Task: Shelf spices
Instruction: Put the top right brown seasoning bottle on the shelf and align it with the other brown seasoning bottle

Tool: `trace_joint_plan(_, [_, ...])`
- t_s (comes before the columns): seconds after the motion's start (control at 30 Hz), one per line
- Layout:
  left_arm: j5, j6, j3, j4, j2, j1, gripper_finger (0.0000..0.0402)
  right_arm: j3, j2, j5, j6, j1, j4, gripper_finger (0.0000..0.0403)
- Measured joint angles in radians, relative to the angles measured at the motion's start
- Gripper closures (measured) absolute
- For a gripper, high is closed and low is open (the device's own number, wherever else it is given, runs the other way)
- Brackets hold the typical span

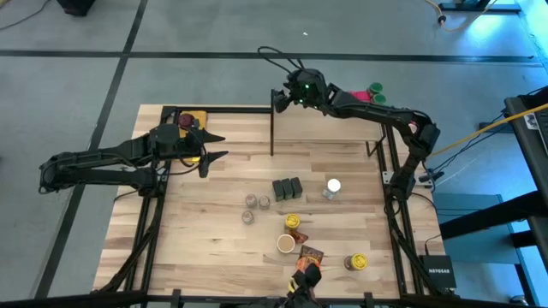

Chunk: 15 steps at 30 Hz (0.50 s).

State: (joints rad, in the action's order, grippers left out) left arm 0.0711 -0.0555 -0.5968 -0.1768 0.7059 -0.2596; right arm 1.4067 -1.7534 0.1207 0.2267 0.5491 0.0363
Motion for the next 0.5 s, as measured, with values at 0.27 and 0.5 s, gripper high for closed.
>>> trace_joint_plan(0.27, [0.0,0.003,0.0,0.0,0.0,0.0,0.0183,0.001,0.089,0.038,-0.068,-0.045,0.045,0.0132])
trace_joint_plan(0.5, [0.0,0.004,0.0,0.0,0.0,0.0,0.0183,0.001,0.198,0.106,-0.133,-0.131,0.11,0.0132])
